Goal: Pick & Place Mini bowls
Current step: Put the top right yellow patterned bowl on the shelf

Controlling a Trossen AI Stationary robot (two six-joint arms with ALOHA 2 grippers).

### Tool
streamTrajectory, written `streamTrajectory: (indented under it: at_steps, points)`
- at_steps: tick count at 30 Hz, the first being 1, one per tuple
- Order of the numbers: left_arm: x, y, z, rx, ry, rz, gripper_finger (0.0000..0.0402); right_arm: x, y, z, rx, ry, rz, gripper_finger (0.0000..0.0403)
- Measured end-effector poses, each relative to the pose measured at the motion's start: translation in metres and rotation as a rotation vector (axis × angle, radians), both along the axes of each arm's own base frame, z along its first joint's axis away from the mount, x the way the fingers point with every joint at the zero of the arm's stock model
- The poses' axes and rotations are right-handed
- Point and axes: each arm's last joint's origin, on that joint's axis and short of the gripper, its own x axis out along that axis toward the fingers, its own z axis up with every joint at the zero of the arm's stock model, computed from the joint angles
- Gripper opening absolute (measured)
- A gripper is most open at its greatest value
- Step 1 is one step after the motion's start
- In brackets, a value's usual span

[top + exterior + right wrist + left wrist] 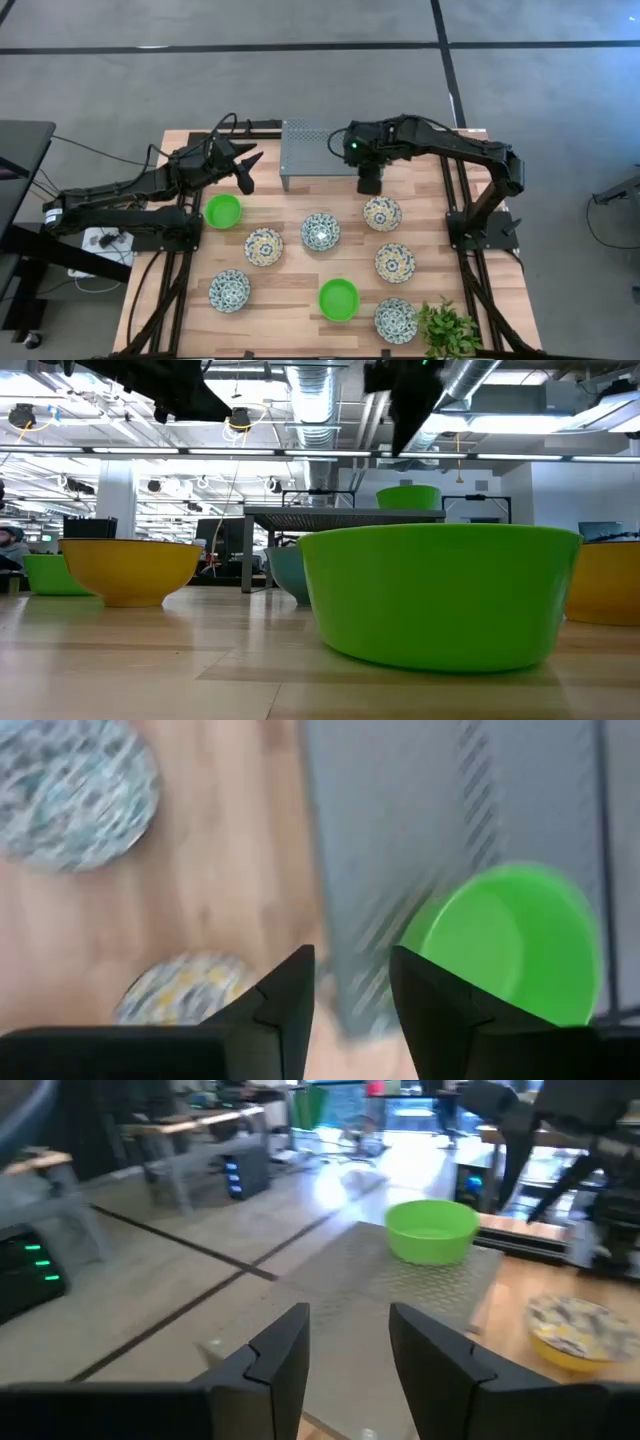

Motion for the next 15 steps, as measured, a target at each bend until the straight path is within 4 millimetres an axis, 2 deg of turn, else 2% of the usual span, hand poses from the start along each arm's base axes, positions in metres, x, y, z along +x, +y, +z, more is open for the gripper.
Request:
streamTrajectory:
  at_steps: [4,8,11,15]
  points:
    - [0.003,-0.006,-0.005,-0.038,0.009,-0.213,0.0132,-0.014,0.020,0.007,0.041,0.035,-0.047,0.0126]
    - [0.006,-0.017,-0.016,-0.096,0.024,-0.385,0.0128,-0.032,0.042,0.003,0.078,0.072,-0.124,0.0120]
    - [0.007,-0.026,-0.027,-0.126,0.051,-0.435,0.0129,-0.046,0.061,-0.008,0.077,0.041,-0.104,0.0122]
    - [0.008,-0.038,-0.042,-0.139,0.096,-0.502,0.0142,-0.059,0.083,-0.030,0.094,-0.088,-0.038,0.0130]
